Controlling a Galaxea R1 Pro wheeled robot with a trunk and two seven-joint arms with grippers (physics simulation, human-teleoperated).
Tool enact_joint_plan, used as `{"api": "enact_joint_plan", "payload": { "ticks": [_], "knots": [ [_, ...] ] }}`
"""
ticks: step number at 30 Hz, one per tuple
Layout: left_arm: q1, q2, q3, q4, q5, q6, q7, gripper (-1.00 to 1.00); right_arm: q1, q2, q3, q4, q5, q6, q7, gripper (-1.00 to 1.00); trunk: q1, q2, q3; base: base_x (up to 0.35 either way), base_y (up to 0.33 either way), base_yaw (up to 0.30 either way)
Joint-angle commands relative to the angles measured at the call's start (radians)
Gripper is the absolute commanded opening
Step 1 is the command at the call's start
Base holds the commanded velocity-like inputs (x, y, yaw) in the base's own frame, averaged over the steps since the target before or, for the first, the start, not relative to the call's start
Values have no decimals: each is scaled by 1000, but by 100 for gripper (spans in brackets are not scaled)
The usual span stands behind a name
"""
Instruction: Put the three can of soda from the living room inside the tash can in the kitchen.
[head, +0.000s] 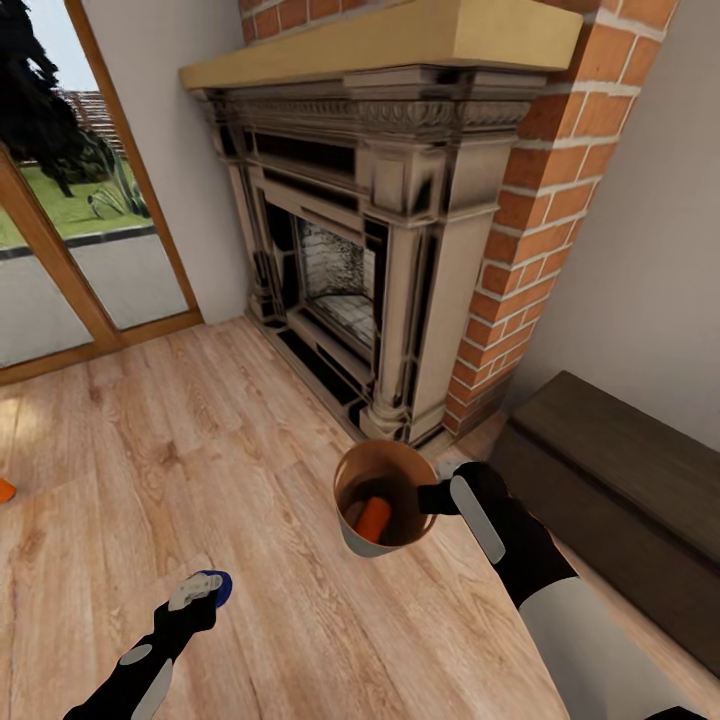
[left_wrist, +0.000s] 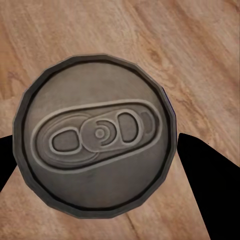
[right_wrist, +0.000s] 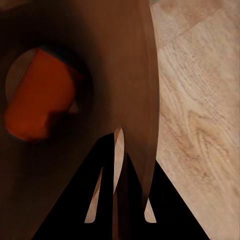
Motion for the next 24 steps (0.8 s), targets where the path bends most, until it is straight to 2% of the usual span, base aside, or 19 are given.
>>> {"api": "enact_joint_plan", "payload": {
  "ticks": [1, 24],
  "knots": [
    [0, 0, 0, 0, 0, 0, 0, -100, 0, 0, 0, 0, -21, -5, 5, -100, -4, 7, 5, 0, 0, 78],
    [0, 0, 0, 0, 0, 0, 0, -100, 0, 0, 0, 0, -21, -5, 5, -100, -92, 168, 115, 0, 0, 76]
  ]
}}
